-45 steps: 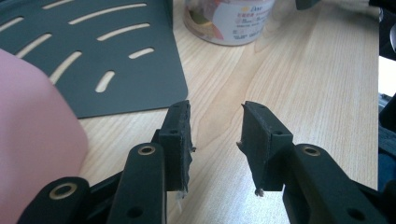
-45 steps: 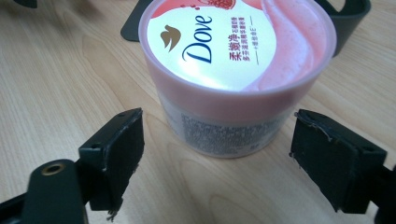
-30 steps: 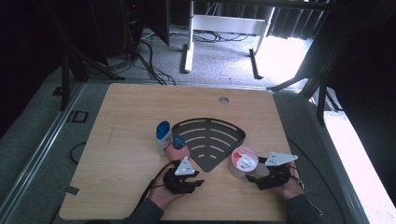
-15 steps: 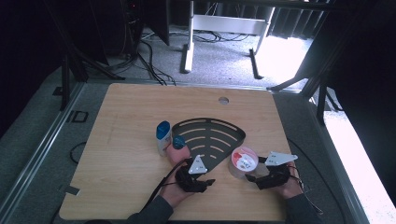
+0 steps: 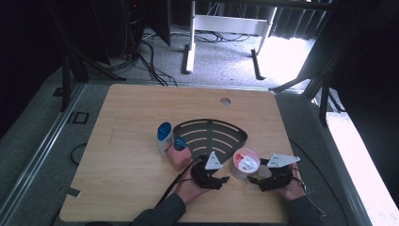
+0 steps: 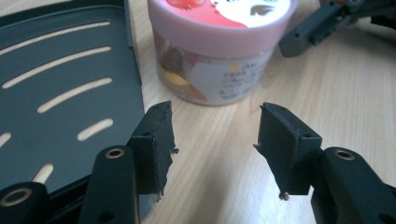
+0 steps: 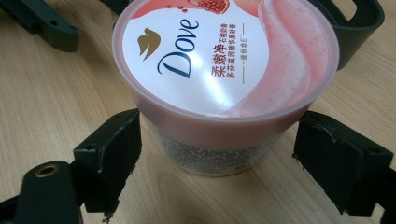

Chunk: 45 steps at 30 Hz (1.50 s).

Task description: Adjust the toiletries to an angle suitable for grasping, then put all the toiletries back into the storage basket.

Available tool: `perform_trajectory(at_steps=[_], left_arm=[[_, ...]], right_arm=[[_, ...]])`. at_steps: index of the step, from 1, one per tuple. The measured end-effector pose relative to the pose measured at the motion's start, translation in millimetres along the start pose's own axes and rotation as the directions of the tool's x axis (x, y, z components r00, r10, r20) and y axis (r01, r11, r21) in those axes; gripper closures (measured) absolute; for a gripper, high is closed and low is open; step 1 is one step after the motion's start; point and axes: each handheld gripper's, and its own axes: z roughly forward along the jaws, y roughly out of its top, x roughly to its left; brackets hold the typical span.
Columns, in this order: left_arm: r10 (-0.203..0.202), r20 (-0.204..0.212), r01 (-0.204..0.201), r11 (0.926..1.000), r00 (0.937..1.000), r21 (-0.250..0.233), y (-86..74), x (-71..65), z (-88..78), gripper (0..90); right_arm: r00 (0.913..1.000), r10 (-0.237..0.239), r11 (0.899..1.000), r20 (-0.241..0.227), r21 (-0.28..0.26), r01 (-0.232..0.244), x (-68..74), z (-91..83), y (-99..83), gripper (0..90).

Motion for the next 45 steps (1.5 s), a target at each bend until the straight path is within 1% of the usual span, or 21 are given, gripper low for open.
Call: perform_trajectory(at_steps=[3,5,7,10,12,15,20,26,29,30,32,34,35,38,39,45], left_arm=[[-0.002,-0.002,0.002,1.0,1.0,-0.002,2.1,2.3,3.5,43.8],[-0.006,0.004,0.006,1.0,1.0,-0.008,3.2,4.0,5.4,42.8],[-0.001,-0.002,0.001,1.0,1.0,-0.008,4.6,4.8,7.7,42.4],[0.009,0.0,-0.009,0.9999,1.0,-0.005,6.5,5.1,11.8,42.3],[0.015,-0.009,-0.015,0.9999,0.9998,-0.003,7.3,4.9,14.4,42.3],[0.017,-0.006,-0.017,0.9998,0.9998,-0.003,8.5,5.3,17.3,42.3],[0.038,0.015,-0.038,0.9993,0.9992,0.0,11.5,6.2,23.4,39.9],[0.057,0.025,-0.057,0.9984,0.9981,-0.007,14.1,7.1,29.4,36.6],[0.054,0.033,-0.054,0.9984,0.998,-0.017,14.7,7.5,33.0,35.6],[0.057,0.038,-0.056,0.9982,0.9977,-0.021,14.6,7.7,34.0,35.5],[0.066,0.034,-0.065,0.9975,0.9972,-0.026,14.5,7.6,35.4,35.1],[0.066,0.043,-0.064,0.9974,0.9969,-0.032,14.8,7.6,36.3,34.7],[0.072,0.046,-0.07,0.9969,0.9964,-0.035,15.1,7.4,36.4,34.6],[0.081,0.046,-0.079,0.9957,0.9956,-0.048,15.6,7.2,37.0,33.8],[0.082,0.05,-0.079,0.9955,0.9954,-0.053,15.4,7.7,37.2,32.3],[0.084,0.063,-0.08,0.9944,0.9945,-0.069,15.4,10.1,38.9,30.1]], right_arm=[[1.0,0.001,1.0,0.003,-0.002,-0.001,0.7,-0.1,-0.3,14.9],[1.0,-0.001,1.0,0.001,-0.003,0.001,0.5,-0.2,-0.8,15.0],[1.0,-0.001,1.0,0.001,-0.004,0.001,0.1,-0.5,-1.1,15.8],[1.0,0.001,1.0,-0.005,-0.005,-0.001,-0.7,-0.4,-1.3,16.1],[1.0,-0.003,1.0,-0.008,-0.006,0.003,-1.4,-0.5,-1.3,16.1],[0.9999,-0.007,1.0,-0.012,-0.006,0.006,-2.3,-0.4,-1.2,16.0],[0.9998,-0.009,1.0,-0.015,-0.006,0.009,-2.8,-0.7,-1.3,16.3],[0.9998,-0.01,1.0,-0.015,-0.008,0.009,-2.6,-1.0,-1.2,16.4],[0.9998,-0.01,1.0,-0.015,-0.011,0.01,-2.7,-1.4,-1.1,16.3],[0.9998,-0.012,1.0,-0.015,-0.014,0.012,-2.8,-1.6,-1.1,16.3],[0.9998,-0.013,1.0,-0.015,-0.02,0.013,-2.9,-2.0,-1.1,16.4],[0.9998,-0.01,1.0,-0.016,-0.024,0.01,-3.0,-2.6,-0.8,16.5],[0.9998,-0.011,1.0,-0.017,-0.024,0.011,-3.1,-2.5,-0.8,16.5],[0.9998,-0.009,1.0,-0.017,-0.025,0.009,-3.2,-2.5,-0.8,16.5],[0.9998,-0.01,1.0,-0.018,-0.026,0.009,-3.2,-2.5,-0.9,16.5],[0.9998,-0.007,1.0,-0.017,-0.025,0.007,-3.2,-2.6,-0.7,16.5]])
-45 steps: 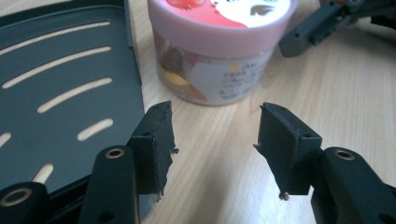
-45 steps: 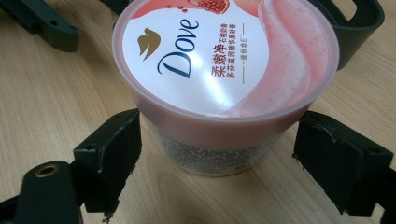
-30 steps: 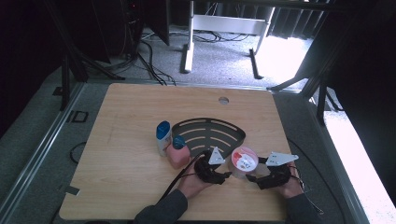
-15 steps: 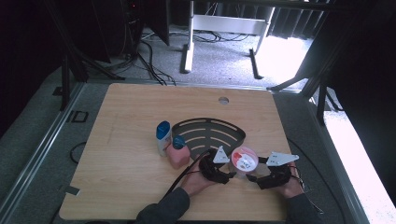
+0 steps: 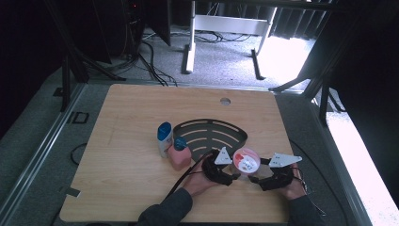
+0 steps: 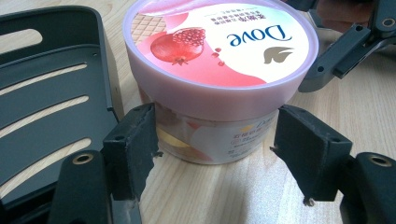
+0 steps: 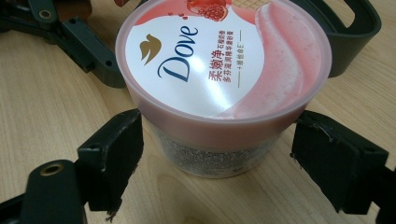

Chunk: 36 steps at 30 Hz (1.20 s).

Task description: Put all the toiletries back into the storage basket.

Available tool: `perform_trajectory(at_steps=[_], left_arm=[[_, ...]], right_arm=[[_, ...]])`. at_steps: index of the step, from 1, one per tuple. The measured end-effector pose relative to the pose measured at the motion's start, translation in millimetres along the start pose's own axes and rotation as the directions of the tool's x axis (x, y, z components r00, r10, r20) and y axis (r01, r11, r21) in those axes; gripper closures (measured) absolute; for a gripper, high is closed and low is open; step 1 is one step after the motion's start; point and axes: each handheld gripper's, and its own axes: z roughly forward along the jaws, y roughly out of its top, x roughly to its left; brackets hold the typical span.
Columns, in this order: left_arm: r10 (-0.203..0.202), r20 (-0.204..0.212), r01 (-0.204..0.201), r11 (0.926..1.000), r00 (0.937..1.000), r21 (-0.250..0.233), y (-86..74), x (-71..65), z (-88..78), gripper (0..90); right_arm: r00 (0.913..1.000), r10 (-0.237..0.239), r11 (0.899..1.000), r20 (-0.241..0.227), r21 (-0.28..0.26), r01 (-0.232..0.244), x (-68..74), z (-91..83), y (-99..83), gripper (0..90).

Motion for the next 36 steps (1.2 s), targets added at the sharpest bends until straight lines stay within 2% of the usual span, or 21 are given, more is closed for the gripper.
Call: perform_trajectory(at_steps=[4,9,13,24,36], left_arm=[[0.018,-0.004,-0.018,0.9998,0.9998,0.001,0.2,0.0,1.6,27.5],[0.021,-0.007,-0.021,0.9998,0.9998,-0.003,0.5,-0.5,1.9,26.6],[0.05,-0.02,-0.049,0.9988,0.9986,0.006,0.9,-1.7,1.9,26.7],[0.05,-0.02,-0.05,0.9987,0.9985,-0.001,1.7,-2.2,0.0,27.2],[0.073,-0.047,-0.073,0.9973,0.9962,0.005,3.3,-7.2,-2.6,27.3]], right_arm=[[1.0,0.001,1.0,0.0,0.001,-0.001,-0.1,-0.1,0.1,16.6],[1.0,0.001,1.0,0.001,0.005,-0.001,0.2,-0.3,0.5,16.8],[1.0,0.0,1.0,0.0,0.005,0.0,0.1,-0.6,0.5,17.3],[1.0,-0.007,1.0,0.002,0.014,0.007,0.9,-1.5,1.3,18.3],[0.9998,-0.019,0.999,0.004,0.033,0.019,2.9,-2.6,4.3,18.2]])
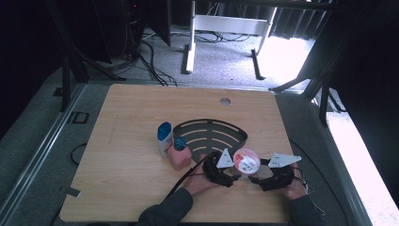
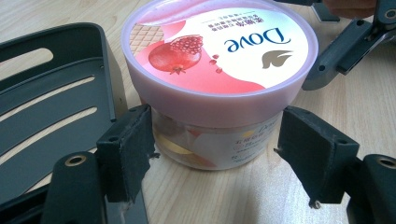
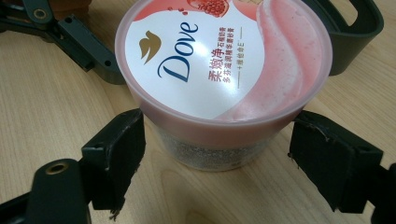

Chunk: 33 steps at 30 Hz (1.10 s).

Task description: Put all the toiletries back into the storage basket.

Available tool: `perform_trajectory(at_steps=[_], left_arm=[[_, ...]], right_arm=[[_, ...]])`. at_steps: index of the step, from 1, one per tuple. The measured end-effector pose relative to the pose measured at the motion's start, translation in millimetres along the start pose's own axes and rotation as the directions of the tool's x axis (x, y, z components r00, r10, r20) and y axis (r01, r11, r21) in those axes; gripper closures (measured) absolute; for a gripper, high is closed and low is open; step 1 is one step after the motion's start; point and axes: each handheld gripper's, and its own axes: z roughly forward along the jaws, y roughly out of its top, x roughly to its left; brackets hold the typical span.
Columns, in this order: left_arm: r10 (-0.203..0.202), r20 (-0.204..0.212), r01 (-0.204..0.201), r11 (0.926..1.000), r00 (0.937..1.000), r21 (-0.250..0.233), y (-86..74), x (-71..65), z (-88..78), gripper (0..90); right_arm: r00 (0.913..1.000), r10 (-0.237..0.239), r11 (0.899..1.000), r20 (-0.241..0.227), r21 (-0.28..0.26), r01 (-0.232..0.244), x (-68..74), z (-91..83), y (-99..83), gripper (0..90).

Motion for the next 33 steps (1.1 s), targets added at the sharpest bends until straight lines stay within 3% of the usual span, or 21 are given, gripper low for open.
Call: perform_trajectory(at_steps=[33], left_arm=[[-0.038,-0.054,0.037,0.9987,0.9978,-0.035,20.8,6.8,-19.2,27.0]], right_arm=[[0.999,-0.044,0.998,-0.007,-0.051,0.044,-9.3,-10.4,28.8,18.1]])
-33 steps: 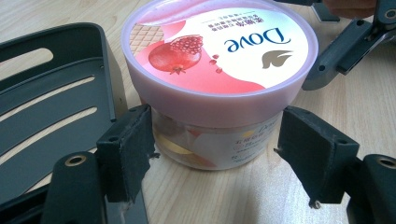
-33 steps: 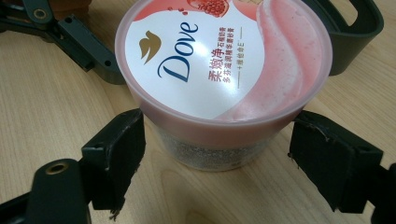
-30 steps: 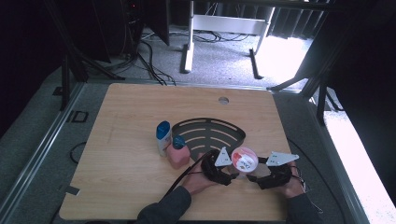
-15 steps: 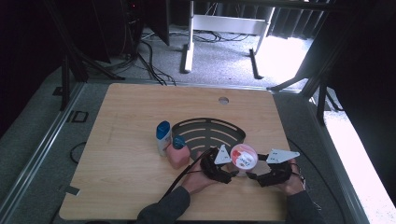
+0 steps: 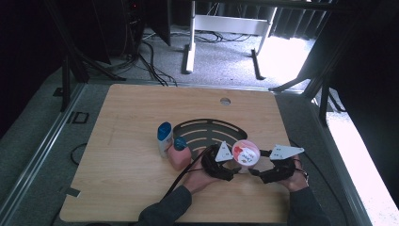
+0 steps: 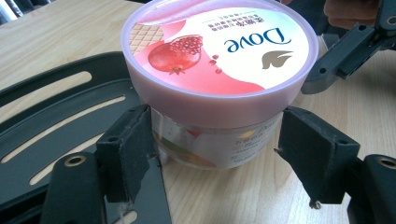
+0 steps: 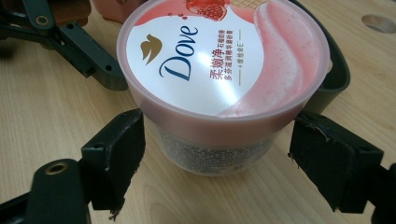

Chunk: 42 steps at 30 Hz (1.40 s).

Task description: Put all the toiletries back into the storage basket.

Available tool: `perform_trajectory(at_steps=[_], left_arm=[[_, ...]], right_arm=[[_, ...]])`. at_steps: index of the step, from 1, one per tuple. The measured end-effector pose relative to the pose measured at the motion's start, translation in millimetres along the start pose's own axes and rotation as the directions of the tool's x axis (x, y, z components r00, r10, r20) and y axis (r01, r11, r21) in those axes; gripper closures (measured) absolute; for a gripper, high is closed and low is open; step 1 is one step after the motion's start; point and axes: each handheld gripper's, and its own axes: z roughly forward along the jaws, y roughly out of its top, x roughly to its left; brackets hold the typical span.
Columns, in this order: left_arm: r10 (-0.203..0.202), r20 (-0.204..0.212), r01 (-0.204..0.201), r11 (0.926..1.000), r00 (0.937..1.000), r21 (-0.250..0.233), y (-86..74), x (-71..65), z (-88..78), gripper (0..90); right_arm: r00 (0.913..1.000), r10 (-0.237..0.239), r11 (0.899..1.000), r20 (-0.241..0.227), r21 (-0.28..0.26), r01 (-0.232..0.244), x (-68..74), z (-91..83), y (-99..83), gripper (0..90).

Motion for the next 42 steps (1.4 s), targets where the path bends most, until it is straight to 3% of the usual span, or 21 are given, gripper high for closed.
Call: perform_trajectory(at_steps=[16,26,42], left_arm=[[-0.019,-0.032,0.018,0.9996,0.9993,-0.022,9.6,4.8,-3.8,27.0],[-0.041,-0.063,0.04,0.999,0.9972,-0.019,11.8,9.7,-2.8,26.8],[-0.091,-0.125,0.089,0.9959,0.9879,-0.017,15.6,20.8,1.5,25.2]], right_arm=[[0.9999,-0.015,1.0,-0.004,-0.011,0.015,-9.5,-2.0,13.1,17.9],[0.9992,-0.04,0.999,-0.003,0.011,0.04,-17.8,2.6,24.0,17.9],[0.9987,-0.049,0.998,-0.009,0.029,0.05,-33.1,15.4,37.2,17.9]])
